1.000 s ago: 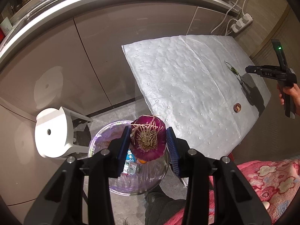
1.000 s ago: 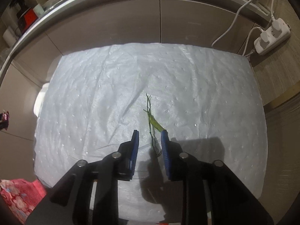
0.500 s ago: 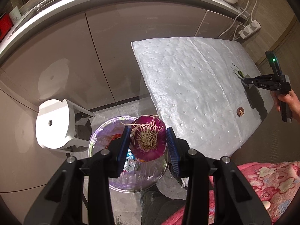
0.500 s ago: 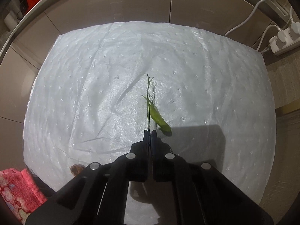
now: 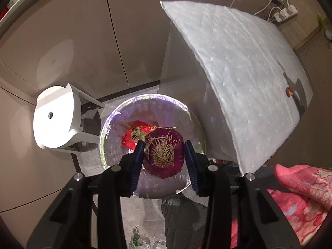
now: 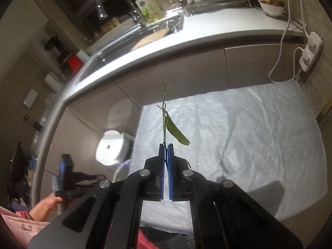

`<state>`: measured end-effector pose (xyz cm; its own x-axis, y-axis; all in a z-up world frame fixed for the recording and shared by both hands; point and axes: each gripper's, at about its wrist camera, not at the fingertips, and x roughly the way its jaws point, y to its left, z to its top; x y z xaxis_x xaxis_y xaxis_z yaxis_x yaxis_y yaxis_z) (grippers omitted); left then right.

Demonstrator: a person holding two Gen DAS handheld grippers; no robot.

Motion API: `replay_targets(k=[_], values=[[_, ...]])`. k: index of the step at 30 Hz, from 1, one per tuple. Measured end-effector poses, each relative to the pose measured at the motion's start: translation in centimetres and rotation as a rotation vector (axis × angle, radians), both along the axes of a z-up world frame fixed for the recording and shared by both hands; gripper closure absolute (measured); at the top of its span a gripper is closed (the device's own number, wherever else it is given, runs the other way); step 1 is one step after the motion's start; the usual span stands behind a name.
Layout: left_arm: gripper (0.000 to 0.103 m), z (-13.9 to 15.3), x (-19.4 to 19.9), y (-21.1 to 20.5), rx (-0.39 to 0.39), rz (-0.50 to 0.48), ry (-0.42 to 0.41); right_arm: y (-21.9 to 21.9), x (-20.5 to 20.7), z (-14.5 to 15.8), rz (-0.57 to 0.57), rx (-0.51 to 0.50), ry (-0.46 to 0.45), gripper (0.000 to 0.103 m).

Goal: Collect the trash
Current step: 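Carry the red onion over the wastebasket and open the left tool, then lower the green stem into the wastebasket and open the right tool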

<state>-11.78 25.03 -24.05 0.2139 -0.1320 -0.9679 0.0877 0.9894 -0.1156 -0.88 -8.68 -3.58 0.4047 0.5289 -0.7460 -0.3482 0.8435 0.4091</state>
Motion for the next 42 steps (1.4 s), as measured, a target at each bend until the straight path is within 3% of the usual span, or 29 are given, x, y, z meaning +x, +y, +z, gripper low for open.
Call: replay_targets(k=[3, 10, 15, 18, 25, 30, 34, 37, 42], values=[[0.064, -3.1, 0.1, 0.3, -0.011, -0.024, 0.048, 2.0, -1.6, 2.1, 0.019, 0.038, -0.011, 0.099], [0.064, -9.4, 1.2, 0.7, 0.002, -0.074, 0.141, 5.0, -4.4, 4.8, 0.032, 0.023, -0.016, 0.099], [0.064, -10.9, 1.9, 0.8, 0.022, -0.109, 0.156, 6.2, -5.7, 5.1, 0.032, -0.011, -0.012, 0.099], [0.057, -10.6, 1.9, 0.7, 0.035, -0.123, 0.145, 6.9, -6.0, 4.7, 0.041, -0.024, -0.002, 0.099], [0.029, -7.7, 1.3, -0.1, 0.050, -0.145, 0.086, 8.6, -6.1, 3.3, 0.078, -0.032, 0.027, 0.099], [0.028, -5.3, 0.7, -0.8, 0.054, -0.151, 0.053, 9.8, -6.1, 2.6, 0.111, -0.039, 0.038, 0.099], [0.026, -0.2, -0.6, -0.6, 0.035, -0.129, -0.034, 11.6, -6.1, 0.5, 0.148, -0.060, 0.067, 0.099], [0.015, 4.0, -1.7, 0.1, 0.045, -0.083, -0.109, 13.8, -6.1, -2.5, 0.201, -0.079, 0.111, 0.099], [0.012, 9.6, -4.0, 0.8, 0.076, -0.041, -0.184, 18.9, -6.4, -8.1, 0.310, -0.117, 0.189, 0.099]])
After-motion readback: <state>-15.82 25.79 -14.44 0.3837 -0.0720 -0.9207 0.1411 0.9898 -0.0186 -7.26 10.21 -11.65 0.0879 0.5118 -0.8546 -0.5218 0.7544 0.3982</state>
